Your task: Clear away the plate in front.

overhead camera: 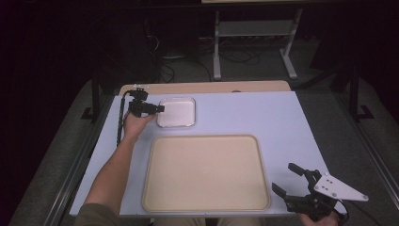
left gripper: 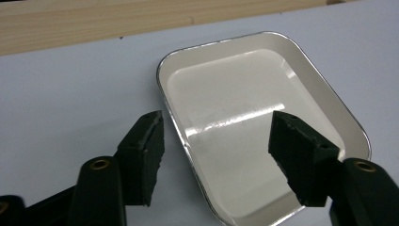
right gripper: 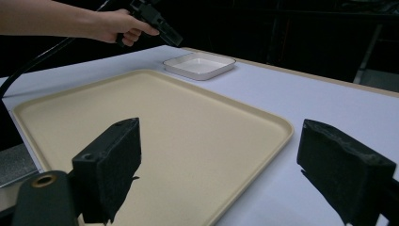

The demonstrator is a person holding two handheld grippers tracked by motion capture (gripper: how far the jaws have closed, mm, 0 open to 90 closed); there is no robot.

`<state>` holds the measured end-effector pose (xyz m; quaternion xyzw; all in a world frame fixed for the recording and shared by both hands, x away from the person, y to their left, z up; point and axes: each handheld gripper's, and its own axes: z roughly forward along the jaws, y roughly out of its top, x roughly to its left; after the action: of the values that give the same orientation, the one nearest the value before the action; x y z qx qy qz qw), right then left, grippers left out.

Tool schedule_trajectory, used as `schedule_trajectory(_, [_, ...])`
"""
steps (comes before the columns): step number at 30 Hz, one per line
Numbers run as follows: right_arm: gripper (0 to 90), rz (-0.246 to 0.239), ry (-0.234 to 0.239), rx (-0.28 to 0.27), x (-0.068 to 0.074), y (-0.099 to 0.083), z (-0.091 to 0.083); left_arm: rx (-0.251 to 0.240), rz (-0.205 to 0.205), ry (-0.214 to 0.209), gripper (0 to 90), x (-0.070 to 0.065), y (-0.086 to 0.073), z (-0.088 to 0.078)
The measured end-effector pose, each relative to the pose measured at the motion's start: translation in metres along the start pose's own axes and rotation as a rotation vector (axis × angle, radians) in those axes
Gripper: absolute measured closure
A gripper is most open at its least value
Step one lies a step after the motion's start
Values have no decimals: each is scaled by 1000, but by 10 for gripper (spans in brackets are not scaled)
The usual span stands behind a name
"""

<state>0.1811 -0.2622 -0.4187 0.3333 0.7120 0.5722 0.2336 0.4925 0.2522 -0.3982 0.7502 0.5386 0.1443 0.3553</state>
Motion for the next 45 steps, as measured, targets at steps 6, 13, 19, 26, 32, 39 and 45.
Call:
schedule_trajectory(6, [133,-6,0,3,1,0,0,36,-78,-16,468,7,-3,10])
schedule_trajectory(13, [136,-11,4,9,2,0,-1,50,-114,-6,446,6,-6,18])
schedule_trajectory(19, [136,-9,2,6,1,0,-1,52,-118,20,534,8,-8,23])
schedule_trajectory(26, [136,-3,3,9,1,0,0,69,-157,42,671,11,-10,30])
schedule_trajectory(32, [136,-1,1,10,1,0,0,68,-186,57,708,10,-10,34])
schedule_trajectory(39, [136,-2,2,9,1,0,0,96,-197,71,761,9,-12,39])
schedule_trajectory(45, [136,-2,2,12,1,0,0,101,-207,65,763,9,-13,40])
